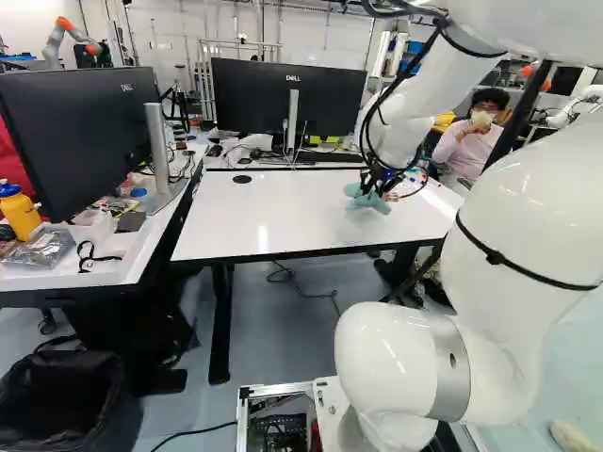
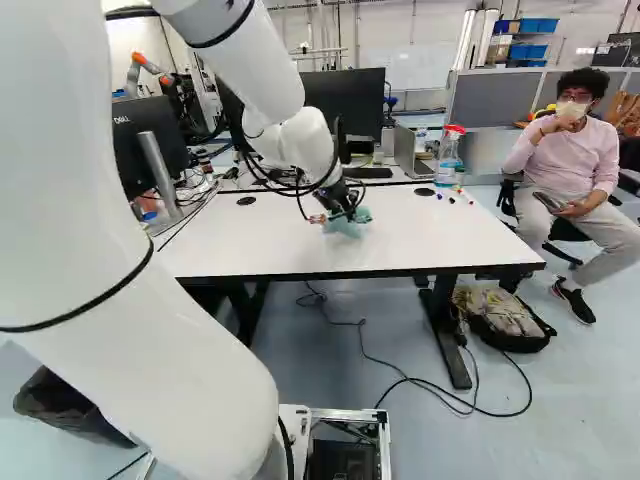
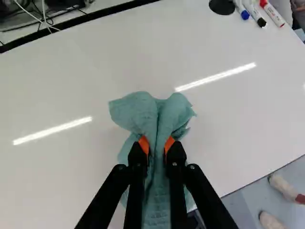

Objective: Clean the table with the green towel

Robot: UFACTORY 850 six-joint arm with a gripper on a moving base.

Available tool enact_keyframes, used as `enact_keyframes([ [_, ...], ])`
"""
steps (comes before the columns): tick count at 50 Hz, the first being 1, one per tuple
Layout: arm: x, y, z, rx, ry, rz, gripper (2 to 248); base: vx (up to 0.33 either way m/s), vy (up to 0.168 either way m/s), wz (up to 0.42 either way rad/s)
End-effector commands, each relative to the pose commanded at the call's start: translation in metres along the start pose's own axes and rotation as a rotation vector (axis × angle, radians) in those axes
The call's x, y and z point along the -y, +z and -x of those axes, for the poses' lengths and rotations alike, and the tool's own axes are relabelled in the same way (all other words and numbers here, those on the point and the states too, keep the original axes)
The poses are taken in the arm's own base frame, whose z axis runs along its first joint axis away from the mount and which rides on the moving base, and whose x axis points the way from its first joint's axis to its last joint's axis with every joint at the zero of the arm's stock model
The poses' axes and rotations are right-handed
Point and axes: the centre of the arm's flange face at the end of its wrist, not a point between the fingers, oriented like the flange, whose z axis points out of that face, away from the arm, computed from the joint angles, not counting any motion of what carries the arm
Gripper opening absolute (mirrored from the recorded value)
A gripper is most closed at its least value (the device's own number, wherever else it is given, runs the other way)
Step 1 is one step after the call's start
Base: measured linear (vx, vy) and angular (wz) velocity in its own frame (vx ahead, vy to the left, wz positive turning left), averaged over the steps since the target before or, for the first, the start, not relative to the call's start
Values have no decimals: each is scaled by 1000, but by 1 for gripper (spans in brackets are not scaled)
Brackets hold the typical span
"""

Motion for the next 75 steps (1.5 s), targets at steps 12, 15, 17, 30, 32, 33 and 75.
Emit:
enact_keyframes([
  [12,18,10,-20,-72,-30,-24,54,0,0,0],
  [15,23,12,-25,-89,-37,-30,54,0,0,0],
  [17,26,13,-27,-100,-41,-34,54,0,0,0],
  [30,48,21,-45,-162,-71,-62,54,0,0,0],
  [32,51,22,-47,-171,-75,-66,54,0,0,0],
  [33,52,23,-49,-175,-77,-68,54,0,0,0],
  [75,111,62,-100,-221,-140,-129,54,0,0,0],
])
